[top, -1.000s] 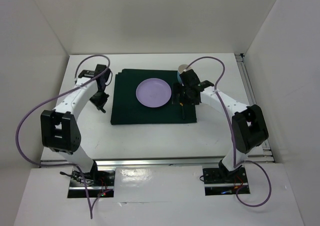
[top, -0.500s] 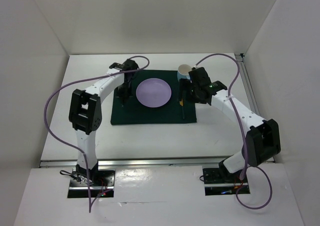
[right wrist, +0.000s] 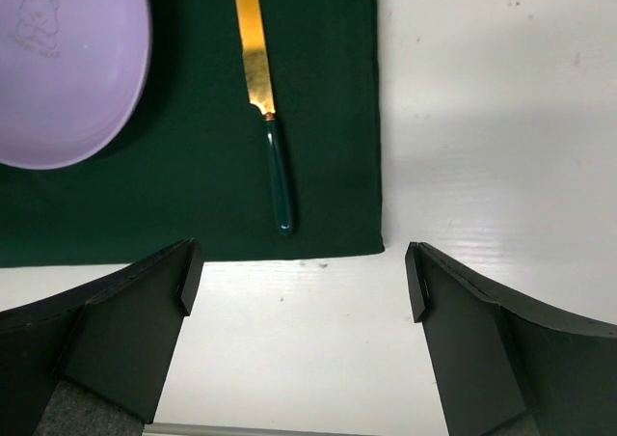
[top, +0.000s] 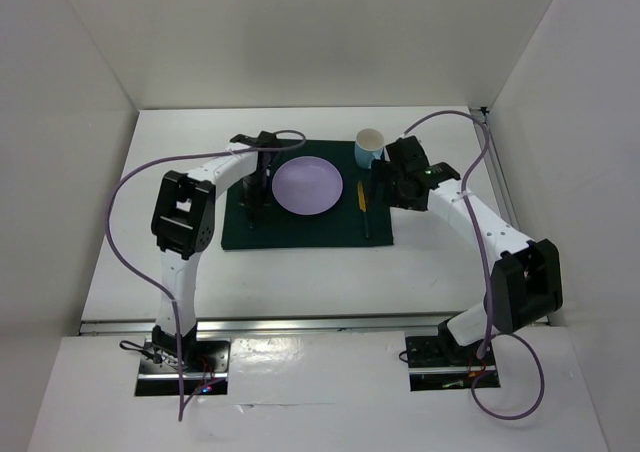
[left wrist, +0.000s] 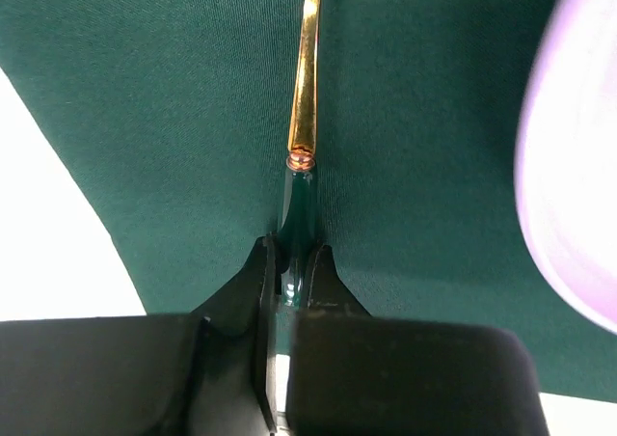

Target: Set the dinner table for one person

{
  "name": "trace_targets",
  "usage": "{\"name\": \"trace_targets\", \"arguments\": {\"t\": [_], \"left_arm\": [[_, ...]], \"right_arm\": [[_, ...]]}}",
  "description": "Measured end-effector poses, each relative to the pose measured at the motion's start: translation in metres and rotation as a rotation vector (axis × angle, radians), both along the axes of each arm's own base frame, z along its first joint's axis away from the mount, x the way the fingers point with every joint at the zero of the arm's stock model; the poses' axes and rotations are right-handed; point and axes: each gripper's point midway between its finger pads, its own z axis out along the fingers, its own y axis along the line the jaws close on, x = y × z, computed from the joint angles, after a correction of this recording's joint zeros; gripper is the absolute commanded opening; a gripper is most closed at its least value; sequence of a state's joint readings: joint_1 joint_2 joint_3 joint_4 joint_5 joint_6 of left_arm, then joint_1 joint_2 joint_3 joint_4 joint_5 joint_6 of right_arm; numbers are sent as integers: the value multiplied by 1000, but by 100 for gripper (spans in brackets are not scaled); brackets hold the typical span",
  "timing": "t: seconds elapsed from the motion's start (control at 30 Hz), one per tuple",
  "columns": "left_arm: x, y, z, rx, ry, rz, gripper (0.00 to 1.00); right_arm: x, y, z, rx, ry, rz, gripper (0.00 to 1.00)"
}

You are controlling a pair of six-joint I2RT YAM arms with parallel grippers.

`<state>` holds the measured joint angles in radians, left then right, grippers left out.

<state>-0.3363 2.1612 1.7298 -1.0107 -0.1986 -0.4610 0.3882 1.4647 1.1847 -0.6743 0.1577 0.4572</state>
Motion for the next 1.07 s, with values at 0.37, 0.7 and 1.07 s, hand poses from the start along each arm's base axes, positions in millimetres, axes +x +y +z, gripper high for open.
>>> {"name": "trace_targets", "arguments": {"t": [0.37, 0.7, 1.07], "left_arm": [[0, 3, -3, 47, 0, 40, 56], [22, -8, 51, -8, -86, 51, 83], [-9, -11, 250, -259, -570, -49, 83]], "right_arm": [[2, -6, 1, -16, -3, -9, 100], [20, -18, 58, -22, -90, -81, 100], [-4, -59, 98, -60, -187, -222, 100]]}}
